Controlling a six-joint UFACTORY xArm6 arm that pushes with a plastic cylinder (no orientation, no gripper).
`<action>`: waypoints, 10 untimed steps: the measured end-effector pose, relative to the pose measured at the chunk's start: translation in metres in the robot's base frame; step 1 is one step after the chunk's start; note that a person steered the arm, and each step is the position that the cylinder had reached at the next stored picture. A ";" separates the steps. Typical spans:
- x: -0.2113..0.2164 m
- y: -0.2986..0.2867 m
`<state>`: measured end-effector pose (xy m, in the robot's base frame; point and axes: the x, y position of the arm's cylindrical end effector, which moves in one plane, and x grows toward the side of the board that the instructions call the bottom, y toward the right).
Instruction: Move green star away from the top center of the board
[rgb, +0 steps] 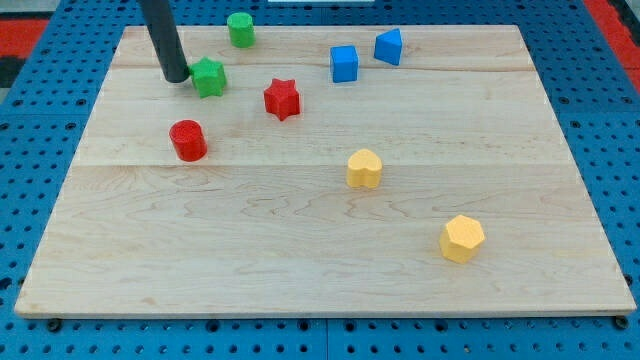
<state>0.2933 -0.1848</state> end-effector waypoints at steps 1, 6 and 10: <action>-0.011 0.004; -0.005 0.018; -0.006 0.056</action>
<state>0.2873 -0.1288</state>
